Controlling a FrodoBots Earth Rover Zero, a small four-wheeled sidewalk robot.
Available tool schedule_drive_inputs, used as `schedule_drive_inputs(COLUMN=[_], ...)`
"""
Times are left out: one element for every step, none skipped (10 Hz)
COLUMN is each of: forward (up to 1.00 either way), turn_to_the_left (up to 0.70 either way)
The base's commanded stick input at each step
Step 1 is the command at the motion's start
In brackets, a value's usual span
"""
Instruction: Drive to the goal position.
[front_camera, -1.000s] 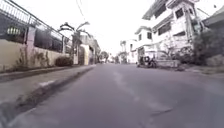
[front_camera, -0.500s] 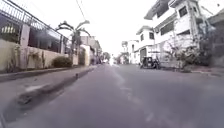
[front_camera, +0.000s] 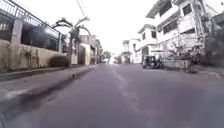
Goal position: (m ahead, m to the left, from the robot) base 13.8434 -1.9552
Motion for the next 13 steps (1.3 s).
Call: schedule_drive_inputs(forward=[1.00, 1.00, 1.00, 1.00, 1.00, 1.00, 1.00, 1.00, 1.00, 1.00, 1.00, 1.00, 1.00], turn_to_the_left=[0.00, 0.00, 0.00, 0.00, 0.06, 0.39, 0.40, 0.40, 0.23, 0.03, 0.00, 0.00, 0.00])
